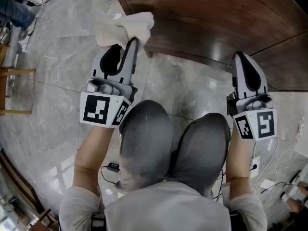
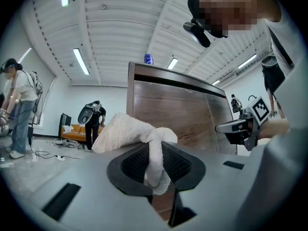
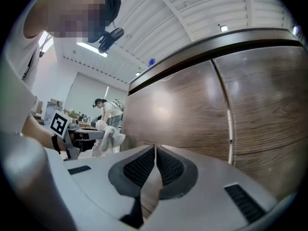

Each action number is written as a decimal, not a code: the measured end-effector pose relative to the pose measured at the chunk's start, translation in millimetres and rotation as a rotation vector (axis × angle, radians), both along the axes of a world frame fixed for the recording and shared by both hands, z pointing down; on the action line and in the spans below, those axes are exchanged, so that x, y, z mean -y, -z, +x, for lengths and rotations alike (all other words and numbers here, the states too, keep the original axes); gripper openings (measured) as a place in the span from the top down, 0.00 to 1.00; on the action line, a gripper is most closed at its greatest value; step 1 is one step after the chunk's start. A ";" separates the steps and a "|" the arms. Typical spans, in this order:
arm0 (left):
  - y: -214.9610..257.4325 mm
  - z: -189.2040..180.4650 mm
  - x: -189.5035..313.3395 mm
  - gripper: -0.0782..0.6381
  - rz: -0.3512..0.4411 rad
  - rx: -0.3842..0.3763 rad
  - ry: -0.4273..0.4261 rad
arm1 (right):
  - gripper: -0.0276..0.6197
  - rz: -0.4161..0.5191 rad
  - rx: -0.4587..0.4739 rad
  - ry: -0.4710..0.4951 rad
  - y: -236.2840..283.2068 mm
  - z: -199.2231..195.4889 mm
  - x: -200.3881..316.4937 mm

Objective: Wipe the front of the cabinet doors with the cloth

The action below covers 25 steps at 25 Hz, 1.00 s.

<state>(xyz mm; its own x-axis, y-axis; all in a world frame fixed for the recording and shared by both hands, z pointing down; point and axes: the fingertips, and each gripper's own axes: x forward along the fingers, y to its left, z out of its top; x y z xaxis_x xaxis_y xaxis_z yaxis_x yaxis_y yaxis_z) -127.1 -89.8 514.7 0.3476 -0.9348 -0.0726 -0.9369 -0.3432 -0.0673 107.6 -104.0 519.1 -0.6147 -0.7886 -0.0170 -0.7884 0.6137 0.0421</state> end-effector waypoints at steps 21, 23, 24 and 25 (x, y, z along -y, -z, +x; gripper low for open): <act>-99.9 -25.8 40.9 0.77 -0.077 0.007 0.079 | 0.90 0.008 -0.033 0.024 -26.0 -22.7 -10.0; -106.0 -18.9 44.0 0.77 -0.087 0.023 0.062 | 0.90 -0.003 -0.037 0.026 -30.3 -21.8 -8.5; -108.1 -16.1 45.3 0.77 -0.094 0.023 0.056 | 0.90 -0.008 -0.037 0.028 -32.1 -21.3 -7.7; -109.6 -13.7 46.4 0.77 -0.100 0.021 0.050 | 0.90 -0.011 -0.039 0.031 -33.6 -20.8 -6.8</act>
<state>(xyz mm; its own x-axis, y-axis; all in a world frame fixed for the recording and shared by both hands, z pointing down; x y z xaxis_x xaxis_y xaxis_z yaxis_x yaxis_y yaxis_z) -140.8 -136.3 624.3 0.3008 -0.9533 0.0291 -0.9518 -0.3020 -0.0547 86.8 -97.2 552.7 -0.6390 -0.7690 0.0156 -0.7668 0.6385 0.0656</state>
